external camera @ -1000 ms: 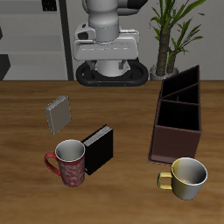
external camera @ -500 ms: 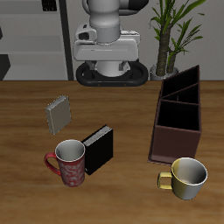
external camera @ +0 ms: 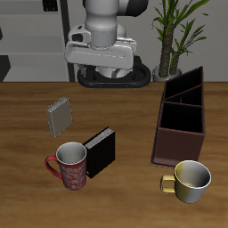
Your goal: Place the black book into the left desk caddy's right compartment
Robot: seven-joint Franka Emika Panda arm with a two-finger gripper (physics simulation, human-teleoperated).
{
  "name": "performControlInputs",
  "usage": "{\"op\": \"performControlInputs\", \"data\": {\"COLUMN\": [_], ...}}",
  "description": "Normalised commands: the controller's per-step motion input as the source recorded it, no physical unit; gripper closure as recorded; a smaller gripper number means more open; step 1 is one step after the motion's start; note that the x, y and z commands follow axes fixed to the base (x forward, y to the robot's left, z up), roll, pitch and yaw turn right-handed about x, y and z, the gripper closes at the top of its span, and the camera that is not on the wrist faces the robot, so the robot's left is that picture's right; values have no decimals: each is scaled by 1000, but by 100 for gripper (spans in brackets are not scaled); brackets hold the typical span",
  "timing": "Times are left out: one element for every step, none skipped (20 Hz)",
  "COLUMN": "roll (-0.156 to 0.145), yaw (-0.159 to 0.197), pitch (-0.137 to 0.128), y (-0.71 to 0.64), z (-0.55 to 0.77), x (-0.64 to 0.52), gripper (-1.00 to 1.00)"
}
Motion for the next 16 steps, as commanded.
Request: {"op": "performControlInputs", "data": {"roll": [-139, -51, -18, -84, 31, 0, -87, 85, 105, -196, 29, 13, -27, -26, 20, -26], "yaw": [-31, -95, -11, -36, -24, 0, -91, 184, 98, -179, -7, 12, -133, -39, 46, -114], "pitch": [-23, 39, -67, -7, 72, 0, -63, -288, 12, 74, -43, 0, 80, -22, -12, 35], "y": [-357, -249, -182, -239, -118, 31, -300, 150, -34, -274, 8, 19, -107, 55, 141, 14], "z": [110, 86, 130, 56, -5, -1, 164, 237, -49, -5, 93, 31, -16, 56, 41, 47], "x": [496, 476, 404, 420, 460, -65, 341, 315, 490, 360, 447, 305, 331, 237, 299, 171], "gripper": [-100, -100, -100, -100, -100, -100, -100, -100, -100, -100, -100, -100, -100, -100, -100, -100]}}
